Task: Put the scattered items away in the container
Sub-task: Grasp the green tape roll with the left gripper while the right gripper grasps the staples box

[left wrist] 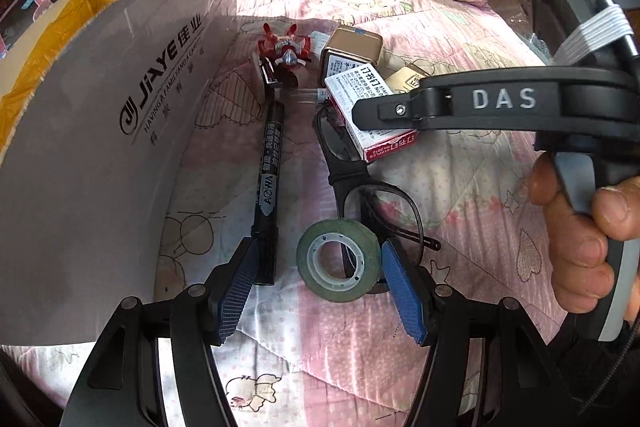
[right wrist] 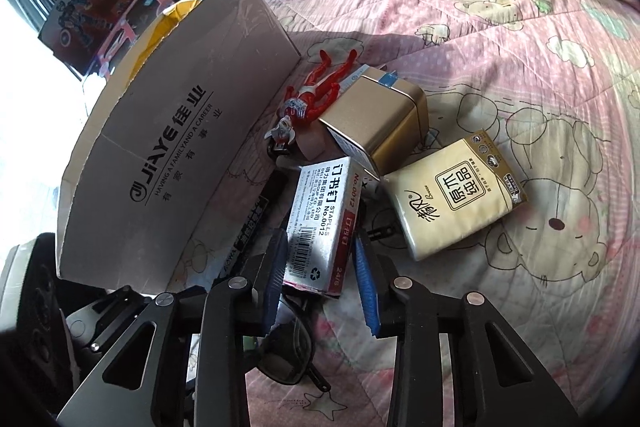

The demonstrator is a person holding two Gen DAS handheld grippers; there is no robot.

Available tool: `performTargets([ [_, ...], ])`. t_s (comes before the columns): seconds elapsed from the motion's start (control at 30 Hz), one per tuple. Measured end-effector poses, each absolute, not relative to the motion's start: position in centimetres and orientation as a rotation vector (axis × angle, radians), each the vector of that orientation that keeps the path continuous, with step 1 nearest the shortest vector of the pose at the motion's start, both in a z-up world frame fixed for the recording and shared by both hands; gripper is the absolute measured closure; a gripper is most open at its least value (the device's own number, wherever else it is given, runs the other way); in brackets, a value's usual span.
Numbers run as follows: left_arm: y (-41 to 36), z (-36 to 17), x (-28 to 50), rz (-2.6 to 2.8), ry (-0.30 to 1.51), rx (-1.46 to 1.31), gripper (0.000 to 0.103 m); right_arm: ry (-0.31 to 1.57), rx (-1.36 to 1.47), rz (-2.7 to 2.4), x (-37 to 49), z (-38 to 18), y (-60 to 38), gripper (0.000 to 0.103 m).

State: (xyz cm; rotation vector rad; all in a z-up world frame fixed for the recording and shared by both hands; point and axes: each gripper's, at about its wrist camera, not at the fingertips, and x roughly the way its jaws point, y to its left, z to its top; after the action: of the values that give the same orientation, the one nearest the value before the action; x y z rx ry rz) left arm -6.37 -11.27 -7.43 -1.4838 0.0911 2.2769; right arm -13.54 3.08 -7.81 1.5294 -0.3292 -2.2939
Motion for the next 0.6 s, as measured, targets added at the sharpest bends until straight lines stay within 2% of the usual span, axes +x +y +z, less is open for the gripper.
performTargets([
  [0.07, -11.6, -8.0, -6.6, 2.294, 0.063, -1.492, 0.034, -0.340, 1.526, -2.284, -13.5, -7.8, 3.2, 0.070],
  [0.17, -12.1, -7.9, -6.8, 2.293, 0.010, -1.483, 0.042, -0.348, 1.510, -2.269, -13.5, -7.8, 3.2, 0.071],
  [0.27, -12.3, -7.9, -6.8, 2.288, 0.001, -1.487, 0.042, -0.356, 1.493, -2.256, -13.8, -8.2, 3.1, 0.068],
  [0.37, -11.7, -8.1, -6.3, 2.299, 0.027, -1.474, 0.034, -0.351, 1.480, -2.263, -14.3, -8.6, 2.5, 0.064],
  [0.43, -11.3, -8.2, -5.9, 2.310, 0.049, -1.441, 0.035, -0.342, 1.470, -2.265, -14.2, -8.5, 2.4, 0.069],
  [0.47, -11.4, -8.2, -5.8, 2.315, 0.049, -1.422, 0.039, -0.355, 1.464, -2.258, -14.1, -8.4, 2.5, 0.076],
  [0.53, -11.8, -7.8, -5.5, 2.305, 0.031, -1.402, 0.059, -0.391, 1.449, -2.243, -13.9, -7.8, 2.7, 0.083],
  [0.57, -12.0, -7.6, -5.4, 2.287, 0.013, -1.404, 0.065, -0.387, 1.438, -2.241, -13.8, -7.3, 2.7, 0.085],
  [0.6, -12.3, -7.5, -5.2, 2.283, 0.001, -1.406, 0.066, -0.378, 1.432, -2.239, -13.6, -6.9, 2.6, 0.086],
])
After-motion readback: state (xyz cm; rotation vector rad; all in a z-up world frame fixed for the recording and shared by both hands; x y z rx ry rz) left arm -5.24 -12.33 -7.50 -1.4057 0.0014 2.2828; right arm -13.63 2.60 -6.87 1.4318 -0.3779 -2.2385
